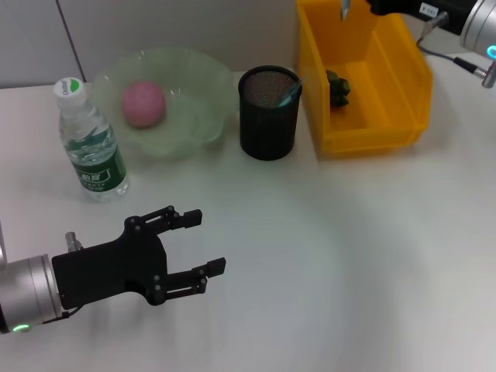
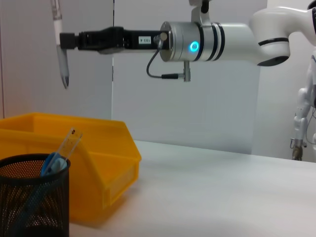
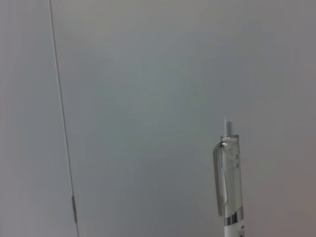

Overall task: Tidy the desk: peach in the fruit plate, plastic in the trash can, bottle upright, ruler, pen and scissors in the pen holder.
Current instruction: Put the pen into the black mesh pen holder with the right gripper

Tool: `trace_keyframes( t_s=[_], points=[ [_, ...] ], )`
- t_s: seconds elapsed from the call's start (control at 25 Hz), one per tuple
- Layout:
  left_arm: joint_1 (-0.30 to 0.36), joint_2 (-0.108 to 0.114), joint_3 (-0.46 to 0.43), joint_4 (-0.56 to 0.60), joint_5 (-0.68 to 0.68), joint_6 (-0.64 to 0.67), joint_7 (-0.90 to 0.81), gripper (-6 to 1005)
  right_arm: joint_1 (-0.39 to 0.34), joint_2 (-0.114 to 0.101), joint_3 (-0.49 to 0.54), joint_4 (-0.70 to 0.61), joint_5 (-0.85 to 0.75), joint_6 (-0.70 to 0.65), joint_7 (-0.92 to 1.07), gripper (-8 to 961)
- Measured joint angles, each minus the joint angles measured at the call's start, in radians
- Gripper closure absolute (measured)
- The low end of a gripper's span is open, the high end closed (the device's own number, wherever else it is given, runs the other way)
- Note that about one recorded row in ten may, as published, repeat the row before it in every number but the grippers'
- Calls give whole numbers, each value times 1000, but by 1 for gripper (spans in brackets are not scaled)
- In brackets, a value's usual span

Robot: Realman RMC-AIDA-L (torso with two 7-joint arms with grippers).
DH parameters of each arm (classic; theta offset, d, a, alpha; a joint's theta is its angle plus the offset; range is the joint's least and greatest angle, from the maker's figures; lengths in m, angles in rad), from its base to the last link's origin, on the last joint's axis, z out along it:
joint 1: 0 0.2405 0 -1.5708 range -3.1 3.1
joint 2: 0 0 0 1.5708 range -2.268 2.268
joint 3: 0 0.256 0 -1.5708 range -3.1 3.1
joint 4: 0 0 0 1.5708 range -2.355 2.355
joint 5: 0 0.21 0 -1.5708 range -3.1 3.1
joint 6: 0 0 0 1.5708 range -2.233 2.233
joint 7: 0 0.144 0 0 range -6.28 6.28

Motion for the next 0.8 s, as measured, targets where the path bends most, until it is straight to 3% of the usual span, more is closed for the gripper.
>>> trace_keyframes(
  t_s=[0.08,0.48,0.8],
  points=[
    [2,0,0,1,0,-1,3,202,10,-1,1,40,8,1,-27,835],
    [9,-1,0,-2,3,-1,17,202,50,34,-10,136,33,-18,-128,835],
    [20,-2,0,-3,6,-1,29,202,96,37,-12,210,40,-18,-136,835]
  ],
)
